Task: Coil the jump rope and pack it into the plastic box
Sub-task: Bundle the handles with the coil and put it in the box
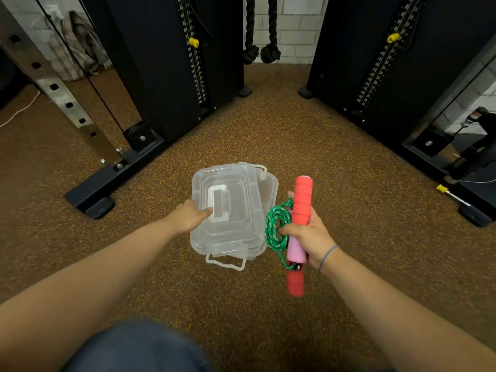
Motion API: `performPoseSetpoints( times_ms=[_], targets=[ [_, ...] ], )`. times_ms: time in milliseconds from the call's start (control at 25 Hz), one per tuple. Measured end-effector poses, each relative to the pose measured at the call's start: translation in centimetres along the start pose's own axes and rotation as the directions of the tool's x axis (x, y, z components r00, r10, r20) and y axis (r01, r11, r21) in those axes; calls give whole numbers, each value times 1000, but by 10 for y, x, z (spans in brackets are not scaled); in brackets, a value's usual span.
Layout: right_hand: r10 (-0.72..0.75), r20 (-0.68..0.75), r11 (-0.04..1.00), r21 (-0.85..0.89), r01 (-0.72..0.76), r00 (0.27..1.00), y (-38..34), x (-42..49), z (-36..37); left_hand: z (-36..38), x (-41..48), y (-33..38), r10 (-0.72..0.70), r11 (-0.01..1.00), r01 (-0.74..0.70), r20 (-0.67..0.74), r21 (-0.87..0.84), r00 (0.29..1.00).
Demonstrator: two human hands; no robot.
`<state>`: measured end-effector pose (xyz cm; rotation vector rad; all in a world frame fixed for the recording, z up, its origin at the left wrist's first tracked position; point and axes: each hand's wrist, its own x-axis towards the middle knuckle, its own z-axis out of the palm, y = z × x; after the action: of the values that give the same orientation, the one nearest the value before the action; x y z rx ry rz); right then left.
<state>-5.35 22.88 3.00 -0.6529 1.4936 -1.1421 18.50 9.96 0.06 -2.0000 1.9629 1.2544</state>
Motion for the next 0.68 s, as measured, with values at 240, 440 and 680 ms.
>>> performPoseSetpoints(
  times_ms=[240, 440, 680],
  targets=[
    [-25, -86, 1000, -8, 24, 996, 13, 37, 13, 32, 49, -30, -104, 968, 70, -128, -241, 986],
    [-46, -187, 997, 56, 57, 981, 12, 65, 25, 42, 69, -45, -93, 875, -41, -250, -482, 964],
    [-40, -210, 999, -3, 40, 977, 20, 85, 33, 43, 62, -49, 123, 931, -224, -330, -288, 936]
  ],
)
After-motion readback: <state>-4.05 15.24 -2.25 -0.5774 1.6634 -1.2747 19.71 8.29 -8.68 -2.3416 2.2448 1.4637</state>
